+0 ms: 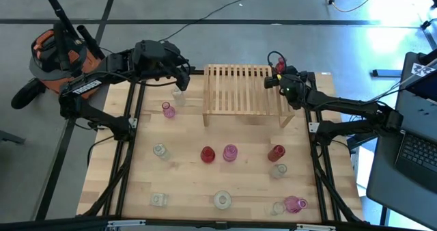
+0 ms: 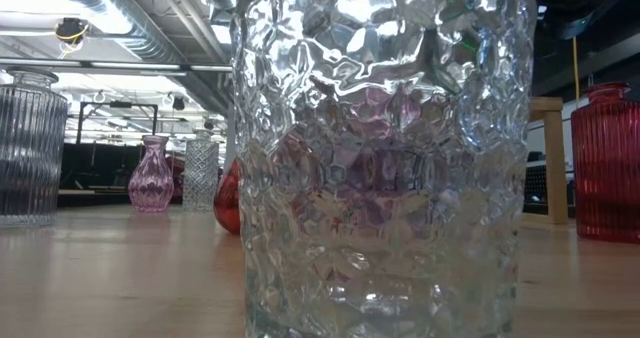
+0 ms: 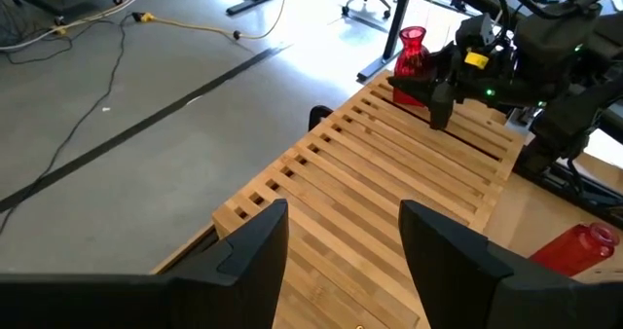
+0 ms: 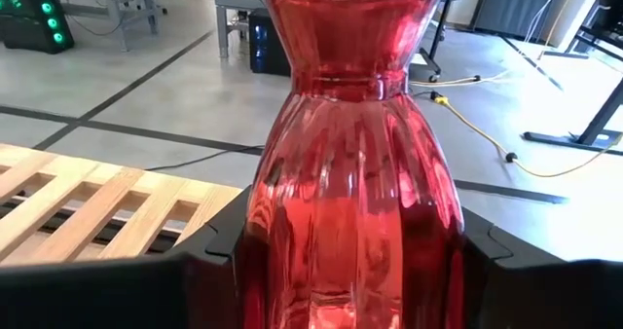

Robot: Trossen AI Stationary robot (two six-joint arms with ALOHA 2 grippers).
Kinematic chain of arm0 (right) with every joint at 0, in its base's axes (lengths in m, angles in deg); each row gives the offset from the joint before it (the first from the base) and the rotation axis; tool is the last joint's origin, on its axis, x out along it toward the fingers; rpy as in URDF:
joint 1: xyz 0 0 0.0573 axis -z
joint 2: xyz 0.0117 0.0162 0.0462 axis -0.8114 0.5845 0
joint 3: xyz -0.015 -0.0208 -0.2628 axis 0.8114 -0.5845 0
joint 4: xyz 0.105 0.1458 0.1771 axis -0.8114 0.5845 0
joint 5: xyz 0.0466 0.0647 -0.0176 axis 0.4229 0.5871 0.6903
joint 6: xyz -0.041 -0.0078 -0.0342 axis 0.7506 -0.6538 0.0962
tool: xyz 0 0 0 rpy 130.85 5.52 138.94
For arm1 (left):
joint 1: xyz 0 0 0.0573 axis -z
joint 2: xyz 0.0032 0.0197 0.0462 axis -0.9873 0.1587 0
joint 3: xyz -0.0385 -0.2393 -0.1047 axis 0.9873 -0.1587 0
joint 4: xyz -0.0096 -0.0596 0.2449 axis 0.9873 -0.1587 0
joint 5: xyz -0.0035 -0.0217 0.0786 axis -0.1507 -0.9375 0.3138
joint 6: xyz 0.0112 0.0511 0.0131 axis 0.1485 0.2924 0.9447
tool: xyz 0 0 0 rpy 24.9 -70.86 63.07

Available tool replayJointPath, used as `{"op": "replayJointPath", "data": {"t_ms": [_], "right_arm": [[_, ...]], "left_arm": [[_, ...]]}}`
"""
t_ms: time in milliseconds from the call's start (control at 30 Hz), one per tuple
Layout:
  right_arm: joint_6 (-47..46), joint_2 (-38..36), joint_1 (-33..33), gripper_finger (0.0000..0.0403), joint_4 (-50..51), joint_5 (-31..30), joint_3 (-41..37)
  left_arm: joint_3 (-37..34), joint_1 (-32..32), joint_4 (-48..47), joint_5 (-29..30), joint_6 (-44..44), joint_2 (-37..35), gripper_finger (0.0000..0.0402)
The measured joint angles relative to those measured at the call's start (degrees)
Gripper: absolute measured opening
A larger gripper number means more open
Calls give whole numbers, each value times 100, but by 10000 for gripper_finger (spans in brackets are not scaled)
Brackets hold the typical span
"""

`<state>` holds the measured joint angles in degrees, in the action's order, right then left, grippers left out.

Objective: Sort vases onto shelf
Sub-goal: Put the top right red vase on the shelf

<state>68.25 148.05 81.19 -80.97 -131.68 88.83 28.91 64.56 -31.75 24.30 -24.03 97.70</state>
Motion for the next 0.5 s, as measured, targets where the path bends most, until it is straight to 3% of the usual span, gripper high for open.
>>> {"op": "replayJointPath", "data": {"t_ms": [233, 500], "right_arm": [[7, -2, 0, 208, 42, 78, 0], [167, -4, 7, 195, 44, 354, 0]], "left_arm": [[2, 1, 1, -20, 4, 0, 190], [2, 0, 1, -67, 4, 0, 190]]}}
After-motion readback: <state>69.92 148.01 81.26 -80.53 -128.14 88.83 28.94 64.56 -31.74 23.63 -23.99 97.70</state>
